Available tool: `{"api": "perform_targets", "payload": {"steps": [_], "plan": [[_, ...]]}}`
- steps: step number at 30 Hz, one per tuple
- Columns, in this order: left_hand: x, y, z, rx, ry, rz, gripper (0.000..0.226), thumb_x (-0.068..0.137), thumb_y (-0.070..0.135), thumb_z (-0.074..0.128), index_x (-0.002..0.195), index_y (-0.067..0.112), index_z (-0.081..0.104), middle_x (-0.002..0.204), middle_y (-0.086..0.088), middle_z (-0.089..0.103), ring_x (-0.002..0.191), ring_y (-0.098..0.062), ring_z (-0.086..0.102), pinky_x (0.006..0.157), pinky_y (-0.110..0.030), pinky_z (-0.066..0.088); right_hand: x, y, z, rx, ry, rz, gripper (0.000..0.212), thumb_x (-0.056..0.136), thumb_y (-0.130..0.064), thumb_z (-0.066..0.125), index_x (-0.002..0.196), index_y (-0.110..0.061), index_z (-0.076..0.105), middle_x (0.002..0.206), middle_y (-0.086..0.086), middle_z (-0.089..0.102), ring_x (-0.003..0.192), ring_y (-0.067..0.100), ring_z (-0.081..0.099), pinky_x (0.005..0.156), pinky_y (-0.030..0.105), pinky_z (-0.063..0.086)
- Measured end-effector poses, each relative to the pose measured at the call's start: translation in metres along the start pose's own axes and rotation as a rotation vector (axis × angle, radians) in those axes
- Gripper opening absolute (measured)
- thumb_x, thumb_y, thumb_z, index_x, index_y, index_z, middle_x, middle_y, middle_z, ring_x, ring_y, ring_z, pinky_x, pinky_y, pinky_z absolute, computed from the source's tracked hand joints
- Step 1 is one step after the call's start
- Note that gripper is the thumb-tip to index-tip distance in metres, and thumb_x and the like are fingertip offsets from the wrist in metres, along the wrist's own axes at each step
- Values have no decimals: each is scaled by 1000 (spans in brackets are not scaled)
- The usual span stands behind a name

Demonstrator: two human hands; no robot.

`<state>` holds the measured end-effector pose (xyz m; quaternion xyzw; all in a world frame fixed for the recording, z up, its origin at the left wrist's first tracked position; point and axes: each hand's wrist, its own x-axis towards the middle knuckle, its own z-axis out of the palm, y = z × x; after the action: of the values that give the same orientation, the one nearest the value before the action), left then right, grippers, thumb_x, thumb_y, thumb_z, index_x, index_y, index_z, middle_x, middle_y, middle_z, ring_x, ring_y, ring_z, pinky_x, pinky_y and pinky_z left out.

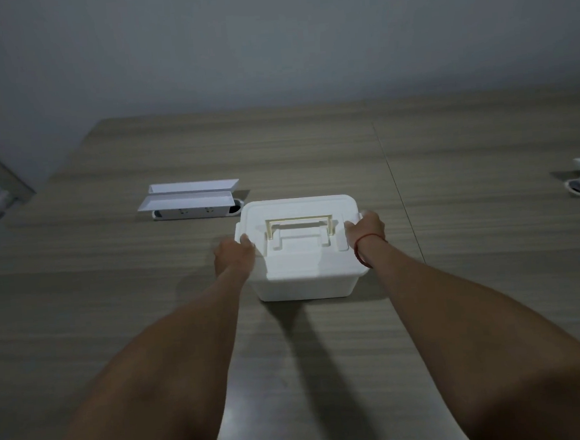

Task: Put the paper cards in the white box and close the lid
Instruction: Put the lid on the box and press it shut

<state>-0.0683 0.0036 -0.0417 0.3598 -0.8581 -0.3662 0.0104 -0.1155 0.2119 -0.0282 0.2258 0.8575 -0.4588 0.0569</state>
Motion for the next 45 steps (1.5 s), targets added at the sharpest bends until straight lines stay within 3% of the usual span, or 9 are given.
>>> {"api": "perform_targets", "payload": {"steps": [6,13,18,23,28,35,39,42,45], "plan": [[9,-3,-2,21,-25,46,50,92,36,43,113,-5,65,115,-24,66,106,-39,62,82,-37,49,2,2,2,1,-4,1,39,94,-17,55,131,-7,54,135,16,58,124,35,54,101,37,44],[14,2,-3,-50,-99,-64,54,93,35,43,121,-8,58,125,-24,61,114,-39,59,91,-37,48,2,3,6,106,0,113,47,93,-26,56,133,-1,49,138,18,53,127,36,52,104,39,43],[23,-1,3,-164,-246,-127,77,86,56,41,136,-2,47,131,-22,58,117,-39,58,101,-47,48,5,5,5,182,-71,262,62,92,-38,56,136,5,44,140,19,52,127,34,53,103,35,43],[28,0,4,-223,-206,-251,96,80,57,53,150,4,13,146,-18,40,130,-36,47,107,-49,42,6,0,-3,279,-148,353,78,82,-47,63,142,-4,36,142,14,49,126,34,53,108,41,41],[24,3,3,71,46,-27,68,88,52,52,129,-3,52,136,-21,49,127,-37,48,98,-45,44,8,1,-2,340,-190,372,73,82,-44,65,140,-6,42,139,12,53,122,31,55,104,38,44],[27,-3,12,-25,-44,26,64,93,50,44,132,-1,47,132,-22,56,120,-38,54,94,-41,45,14,7,0,323,-201,342,62,85,-45,59,133,-7,51,129,11,60,115,30,60,95,33,46],[26,-3,12,9,108,215,45,99,27,41,87,-9,66,89,-26,65,86,-36,59,68,-33,37,15,12,2,330,-145,329,65,86,-45,62,135,-4,47,133,13,57,120,32,57,99,35,44],[31,-8,10,-42,132,251,42,97,19,43,59,3,50,57,-10,47,70,-25,47,63,-31,31,13,11,2,341,-72,310,73,78,-45,69,133,-3,47,135,14,56,120,32,58,103,38,47],[33,-7,9,-78,-2,281,27,97,24,42,92,3,59,84,-8,53,84,-22,49,71,-29,34,10,7,2,264,18,275,73,72,-45,75,127,-3,53,132,13,59,118,32,60,100,38,50]]}}
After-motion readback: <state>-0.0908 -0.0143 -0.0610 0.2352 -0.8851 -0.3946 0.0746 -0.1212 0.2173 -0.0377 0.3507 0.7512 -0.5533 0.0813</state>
